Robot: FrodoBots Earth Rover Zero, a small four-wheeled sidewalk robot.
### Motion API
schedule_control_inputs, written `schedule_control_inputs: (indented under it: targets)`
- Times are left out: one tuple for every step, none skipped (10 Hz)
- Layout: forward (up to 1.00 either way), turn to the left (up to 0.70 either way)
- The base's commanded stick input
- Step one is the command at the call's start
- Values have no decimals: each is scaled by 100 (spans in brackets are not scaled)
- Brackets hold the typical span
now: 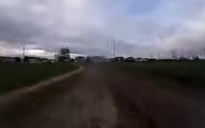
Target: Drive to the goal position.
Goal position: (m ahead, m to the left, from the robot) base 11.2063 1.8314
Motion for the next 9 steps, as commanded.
schedule_control_inputs:
  targets:
    - [85,0]
    - [85,-13]
    - [85,-5]
    - [85,-1]
    - [85,-2]
    - [85,-4]
    - [85,-2]
    - [85,0]
    - [85,0]
